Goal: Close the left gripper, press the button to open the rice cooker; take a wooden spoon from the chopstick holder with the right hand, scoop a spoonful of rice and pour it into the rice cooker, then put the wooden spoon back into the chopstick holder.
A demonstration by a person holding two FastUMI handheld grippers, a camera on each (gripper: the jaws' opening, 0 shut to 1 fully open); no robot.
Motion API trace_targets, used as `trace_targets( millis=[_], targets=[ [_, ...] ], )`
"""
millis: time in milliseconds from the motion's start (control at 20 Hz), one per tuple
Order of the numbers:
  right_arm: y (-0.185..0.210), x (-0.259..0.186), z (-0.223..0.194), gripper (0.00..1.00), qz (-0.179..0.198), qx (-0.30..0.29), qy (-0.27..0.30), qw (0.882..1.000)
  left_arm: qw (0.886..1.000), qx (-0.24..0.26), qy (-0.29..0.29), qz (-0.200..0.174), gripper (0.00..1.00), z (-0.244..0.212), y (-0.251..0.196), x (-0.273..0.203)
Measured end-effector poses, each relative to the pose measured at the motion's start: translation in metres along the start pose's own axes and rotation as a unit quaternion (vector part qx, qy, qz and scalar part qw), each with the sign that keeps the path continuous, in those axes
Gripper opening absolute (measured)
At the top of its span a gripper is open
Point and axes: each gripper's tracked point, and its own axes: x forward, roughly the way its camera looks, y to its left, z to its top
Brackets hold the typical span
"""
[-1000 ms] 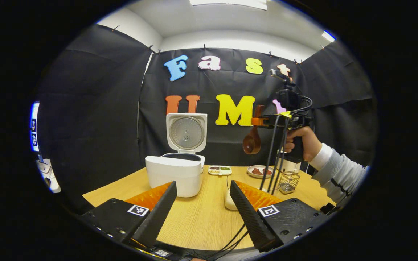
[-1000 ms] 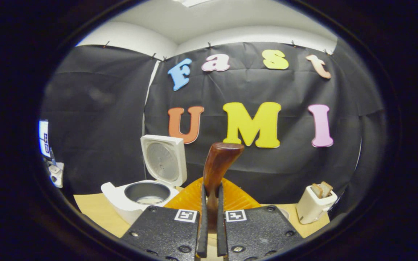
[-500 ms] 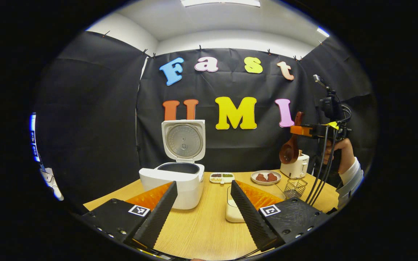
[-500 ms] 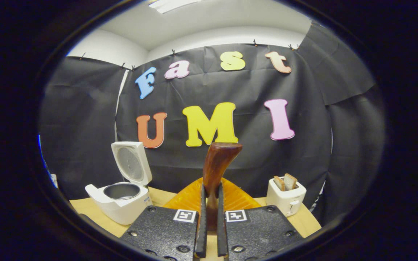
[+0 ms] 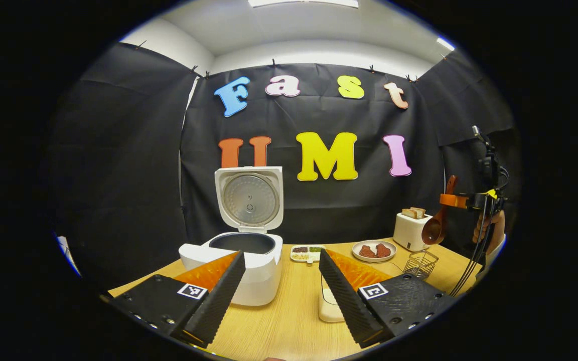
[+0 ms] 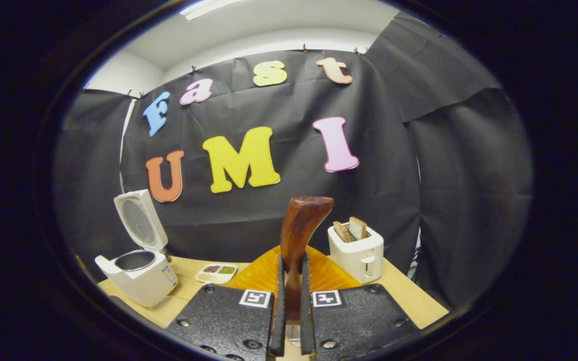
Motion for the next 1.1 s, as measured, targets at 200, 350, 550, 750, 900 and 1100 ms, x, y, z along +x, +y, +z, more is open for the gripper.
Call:
trace_targets(
  millis=[200,350,550,750,900,1100],
  targets=[
    [-0.015,-0.004,-0.013,0.17,-0.033,0.002,0.023,0.999,1.000,-0.012,0.001,-0.001,0.94,-0.004,0.000,0.015],
    [-0.005,-0.007,-0.026,0.17,-0.025,0.022,0.055,0.998,1.000,-0.017,0.006,0.001,0.94,-0.011,-0.001,0.020],
    [-0.007,-0.014,-0.036,0.26,-0.024,0.029,0.078,0.996,1.000,-0.022,0.011,0.002,0.94,-0.014,-0.001,0.033],
    [-0.031,-0.010,-0.025,0.72,-0.069,-0.006,0.051,0.996,1.000,-0.022,0.015,-0.006,0.94,-0.013,-0.001,0.050],
    [-0.040,-0.008,-0.011,0.92,-0.084,-0.026,0.015,0.996,0.999,-0.025,0.019,-0.005,0.94,-0.008,0.009,0.059],
    [-0.049,-0.009,0.007,1.00,-0.108,-0.046,-0.025,0.993,1.000,-0.026,0.010,0.002,0.94,0.015,0.029,0.067]
  ],
)
